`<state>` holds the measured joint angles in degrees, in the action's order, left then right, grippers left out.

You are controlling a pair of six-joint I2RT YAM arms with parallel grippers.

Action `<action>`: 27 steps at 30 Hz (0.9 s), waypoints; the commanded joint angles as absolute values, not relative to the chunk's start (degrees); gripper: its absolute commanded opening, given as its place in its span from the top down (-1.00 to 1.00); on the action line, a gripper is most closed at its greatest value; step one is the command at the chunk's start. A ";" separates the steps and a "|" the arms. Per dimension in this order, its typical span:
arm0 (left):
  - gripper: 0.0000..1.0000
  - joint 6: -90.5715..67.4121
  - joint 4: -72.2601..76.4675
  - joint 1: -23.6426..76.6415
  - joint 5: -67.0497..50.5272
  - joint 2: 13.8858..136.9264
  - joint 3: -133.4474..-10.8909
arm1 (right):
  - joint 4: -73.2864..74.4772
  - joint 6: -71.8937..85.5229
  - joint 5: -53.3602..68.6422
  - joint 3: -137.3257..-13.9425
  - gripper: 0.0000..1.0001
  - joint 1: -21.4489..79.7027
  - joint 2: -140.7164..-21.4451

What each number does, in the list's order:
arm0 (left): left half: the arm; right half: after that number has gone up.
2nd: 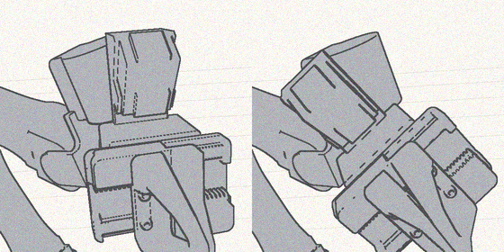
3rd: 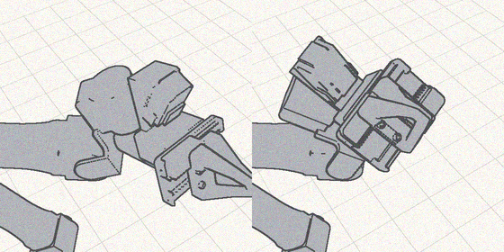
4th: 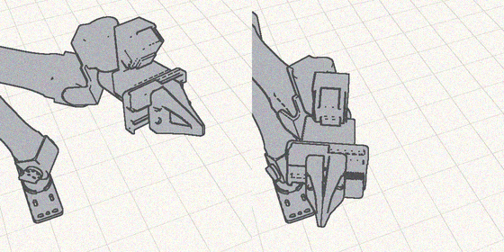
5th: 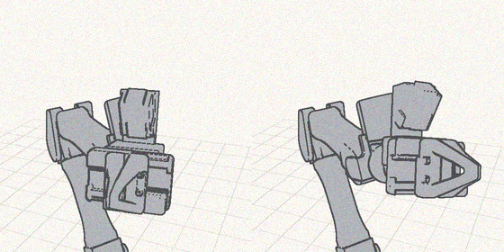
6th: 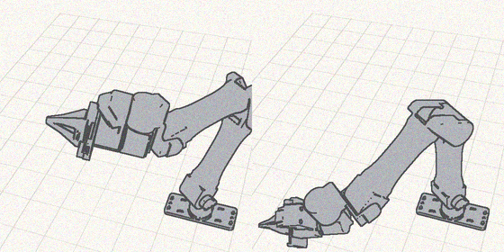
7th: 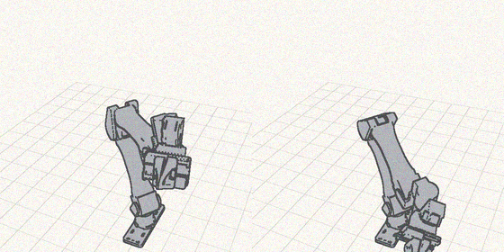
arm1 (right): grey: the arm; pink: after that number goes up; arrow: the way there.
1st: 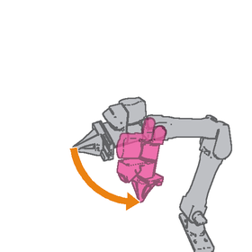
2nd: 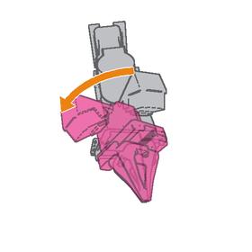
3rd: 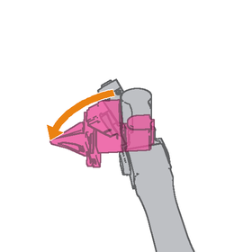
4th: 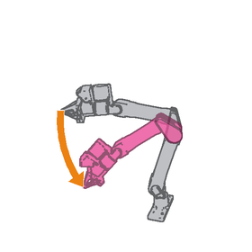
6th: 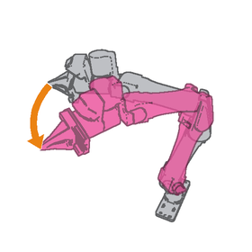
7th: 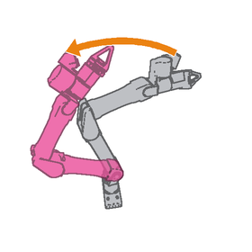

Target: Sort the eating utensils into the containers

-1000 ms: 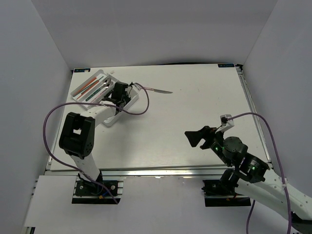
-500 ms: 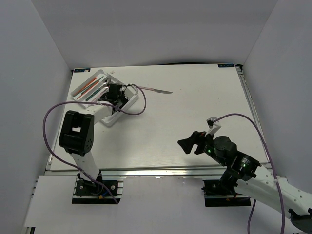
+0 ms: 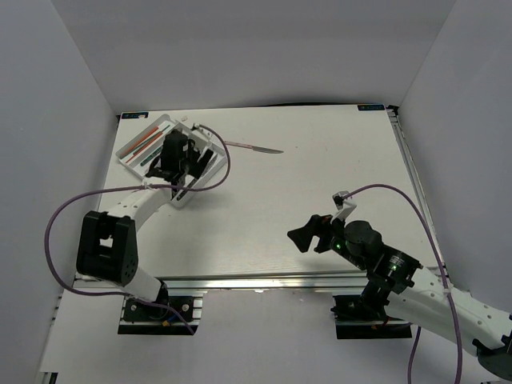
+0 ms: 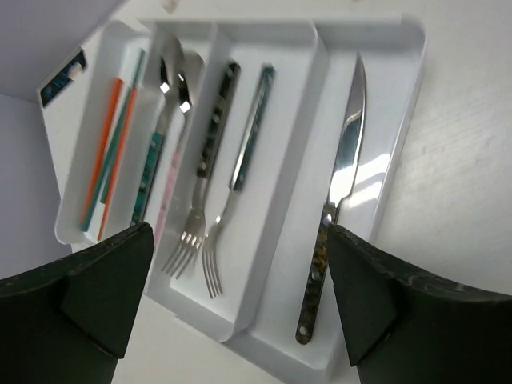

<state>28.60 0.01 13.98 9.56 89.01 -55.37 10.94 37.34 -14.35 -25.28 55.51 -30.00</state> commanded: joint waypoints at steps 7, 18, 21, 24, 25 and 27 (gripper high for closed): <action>-0.96 23.80 -8.61 14.67 -9.64 95.17 -76.63 | 7.38 37.71 -12.75 -25.58 -0.79 55.46 -30.59; -0.96 30.85 -13.18 15.47 -25.31 118.97 -96.58 | 4.14 38.32 -10.81 -19.69 -0.79 55.46 -29.97; -0.96 32.34 -14.06 15.91 -26.98 123.91 -101.68 | 2.12 37.80 -10.11 -18.46 -0.79 55.46 -32.68; -0.96 34.35 -16.08 15.91 -28.39 130.06 -106.60 | 0.97 36.83 -8.45 -19.25 -0.79 55.46 -35.93; -0.96 34.80 -17.74 15.91 -28.39 133.04 -108.00 | 0.62 36.74 -7.83 -19.51 -0.79 55.46 -36.82; -0.96 35.94 -18.37 15.91 -28.56 135.43 -111.52 | -1.12 36.30 -6.34 -20.12 -0.79 55.46 -38.66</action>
